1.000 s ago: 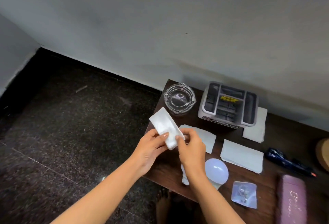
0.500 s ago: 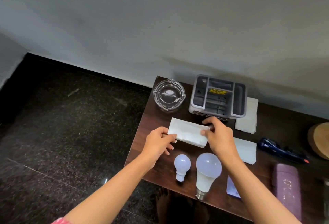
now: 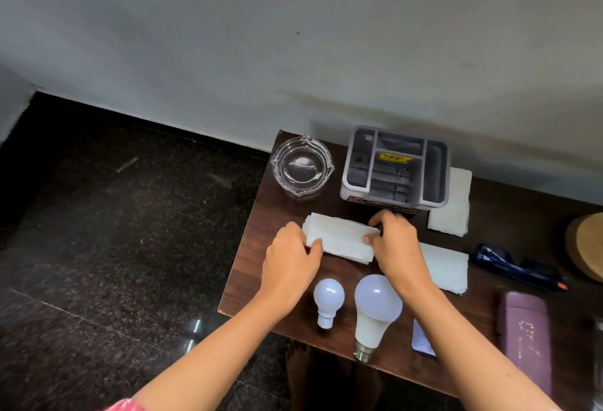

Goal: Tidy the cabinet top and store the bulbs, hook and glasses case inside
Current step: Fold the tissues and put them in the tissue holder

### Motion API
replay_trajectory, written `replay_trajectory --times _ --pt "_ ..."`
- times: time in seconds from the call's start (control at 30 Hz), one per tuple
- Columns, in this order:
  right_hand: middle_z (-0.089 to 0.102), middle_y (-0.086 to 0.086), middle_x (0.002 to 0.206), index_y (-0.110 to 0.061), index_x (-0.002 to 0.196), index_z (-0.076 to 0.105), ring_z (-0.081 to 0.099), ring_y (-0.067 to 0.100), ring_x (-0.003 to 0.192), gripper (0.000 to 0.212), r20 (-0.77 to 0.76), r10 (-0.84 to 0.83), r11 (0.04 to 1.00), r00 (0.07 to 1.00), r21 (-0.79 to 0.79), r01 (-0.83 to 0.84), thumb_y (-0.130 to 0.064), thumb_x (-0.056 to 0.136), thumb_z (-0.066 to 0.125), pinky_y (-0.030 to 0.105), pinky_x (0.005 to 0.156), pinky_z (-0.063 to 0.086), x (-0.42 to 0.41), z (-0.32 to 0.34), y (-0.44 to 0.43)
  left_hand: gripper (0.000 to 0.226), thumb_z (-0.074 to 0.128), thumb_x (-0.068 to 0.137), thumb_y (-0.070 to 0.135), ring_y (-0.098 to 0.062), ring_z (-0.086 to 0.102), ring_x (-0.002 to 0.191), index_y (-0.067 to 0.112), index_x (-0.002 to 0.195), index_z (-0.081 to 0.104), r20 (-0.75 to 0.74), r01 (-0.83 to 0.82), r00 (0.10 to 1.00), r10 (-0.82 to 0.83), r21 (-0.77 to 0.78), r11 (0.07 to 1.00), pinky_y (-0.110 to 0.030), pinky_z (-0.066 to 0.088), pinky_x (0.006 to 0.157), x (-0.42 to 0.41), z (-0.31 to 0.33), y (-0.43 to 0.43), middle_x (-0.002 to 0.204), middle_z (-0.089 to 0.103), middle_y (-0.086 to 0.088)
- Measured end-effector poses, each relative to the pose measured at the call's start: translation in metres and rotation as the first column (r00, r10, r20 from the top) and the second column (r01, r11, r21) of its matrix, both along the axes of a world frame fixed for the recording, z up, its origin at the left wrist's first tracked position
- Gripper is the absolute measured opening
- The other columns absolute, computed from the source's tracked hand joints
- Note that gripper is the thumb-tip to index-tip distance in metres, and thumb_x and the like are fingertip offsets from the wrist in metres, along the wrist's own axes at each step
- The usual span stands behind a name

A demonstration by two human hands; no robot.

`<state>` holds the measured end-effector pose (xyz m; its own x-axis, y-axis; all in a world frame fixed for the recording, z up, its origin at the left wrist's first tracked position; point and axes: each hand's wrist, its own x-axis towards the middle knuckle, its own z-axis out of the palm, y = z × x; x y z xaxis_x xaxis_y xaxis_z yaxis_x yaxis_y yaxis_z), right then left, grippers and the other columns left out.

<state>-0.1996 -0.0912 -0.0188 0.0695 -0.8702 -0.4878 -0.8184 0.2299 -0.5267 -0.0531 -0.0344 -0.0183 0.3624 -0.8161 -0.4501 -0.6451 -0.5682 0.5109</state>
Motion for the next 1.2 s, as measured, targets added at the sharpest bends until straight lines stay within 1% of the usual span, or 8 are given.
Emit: replay_trajectory --times 0.2,0.4,0.5,0.57,0.77,0.93,1.07,1.2 --pt "0.054 0.017 0.114 -0.005 0.109 0.053 0.053 0.032 0.100 0.024 -0.039 0.055 0.998 0.998 0.022 -0.054 -0.007 0.085 0.057 0.040 0.083 0.047 0.004 0.000 -0.002 0.052 0.063 0.084 0.033 -0.026 0.042 0.110 0.009 0.122 0.039 0.161 0.052 0.986 -0.035 -0.102 0.993 -0.035 0.043 0.089 -0.002 -0.004 -0.004 0.121 0.042 -0.009" --pt "0.054 0.015 0.113 -0.006 0.110 0.049 0.052 0.034 0.105 0.028 -0.283 0.228 0.968 0.932 -0.040 -0.249 -0.020 0.086 0.057 0.040 0.080 0.044 0.007 0.006 0.001 0.031 0.058 0.088 0.025 -0.025 0.045 0.104 0.013 0.114 0.044 0.227 0.166 0.961 -0.156 -0.027 0.986 -0.033 0.038 0.087 -0.003 -0.005 -0.013 0.113 0.052 -0.006" --pt "0.061 0.014 0.086 -0.005 0.090 0.058 0.061 0.034 0.077 0.028 -0.366 0.273 0.922 0.890 -0.164 -0.351 -0.016 0.070 0.075 0.038 0.059 0.049 0.010 0.017 0.007 0.020 0.054 0.091 0.021 -0.026 0.045 0.098 0.013 0.108 0.049 0.219 0.212 0.956 -0.197 -0.047 0.976 -0.033 0.037 0.082 0.000 -0.003 -0.015 0.109 0.049 -0.008" --pt "0.061 0.012 0.079 -0.006 0.085 0.060 0.062 0.032 0.066 0.025 -0.295 0.270 0.900 0.917 -0.261 -0.349 -0.009 0.066 0.076 0.034 0.051 0.047 0.010 0.024 0.012 0.014 0.054 0.090 0.019 -0.027 0.046 0.094 0.013 0.102 0.052 0.235 0.264 0.943 -0.235 -0.099 0.960 -0.033 0.037 0.079 0.004 -0.001 -0.015 0.107 0.048 -0.008" --pt "0.041 0.001 0.133 -0.018 0.135 0.035 0.050 0.024 0.113 0.049 -0.058 0.317 0.932 0.947 -0.168 -0.322 -0.018 0.089 0.053 0.036 0.087 0.048 0.012 0.038 0.009 0.014 0.059 0.084 0.013 -0.021 0.054 0.091 0.018 0.097 0.058 0.259 0.435 0.893 -0.369 -0.278 0.856 -0.029 0.036 0.077 0.018 0.010 -0.019 0.100 0.061 0.001" --pt "0.062 0.002 0.094 -0.013 0.097 0.064 0.056 0.020 0.089 0.015 0.077 0.209 0.952 0.975 -0.245 -0.185 -0.011 0.088 0.052 0.028 0.077 0.047 0.005 0.047 -0.001 0.019 0.046 0.079 0.018 -0.008 0.048 0.087 0.022 0.098 0.050 0.298 0.543 0.840 -0.454 -0.460 0.703 -0.021 0.031 0.079 0.022 0.034 -0.034 0.089 0.063 0.005" --pt "0.060 -0.009 0.081 -0.015 0.094 0.067 0.054 0.001 0.075 0.014 0.251 0.066 0.960 0.966 -0.281 0.007 -0.011 0.085 0.058 0.005 0.066 0.042 -0.006 0.067 -0.011 0.040 0.066 0.079 0.029 0.006 0.047 0.085 0.021 0.115 0.050 -0.097 0.364 0.889 -0.448 -0.446 0.818 -0.010 0.037 0.078 0.019 0.056 -0.060 0.100 0.055 0.011" --pt "0.065 -0.011 0.078 -0.024 0.091 0.067 0.060 0.010 0.080 0.015 0.487 -0.137 0.956 0.862 -0.164 0.244 -0.013 0.084 0.061 0.024 0.071 0.051 -0.015 0.082 -0.029 0.035 0.069 0.080 0.015 -0.007 0.059 0.083 0.012 0.114 0.061 -0.161 0.351 0.870 -0.465 -0.459 0.816 -0.018 0.044 0.073 0.001 0.064 -0.089 0.100 0.069 -0.003"
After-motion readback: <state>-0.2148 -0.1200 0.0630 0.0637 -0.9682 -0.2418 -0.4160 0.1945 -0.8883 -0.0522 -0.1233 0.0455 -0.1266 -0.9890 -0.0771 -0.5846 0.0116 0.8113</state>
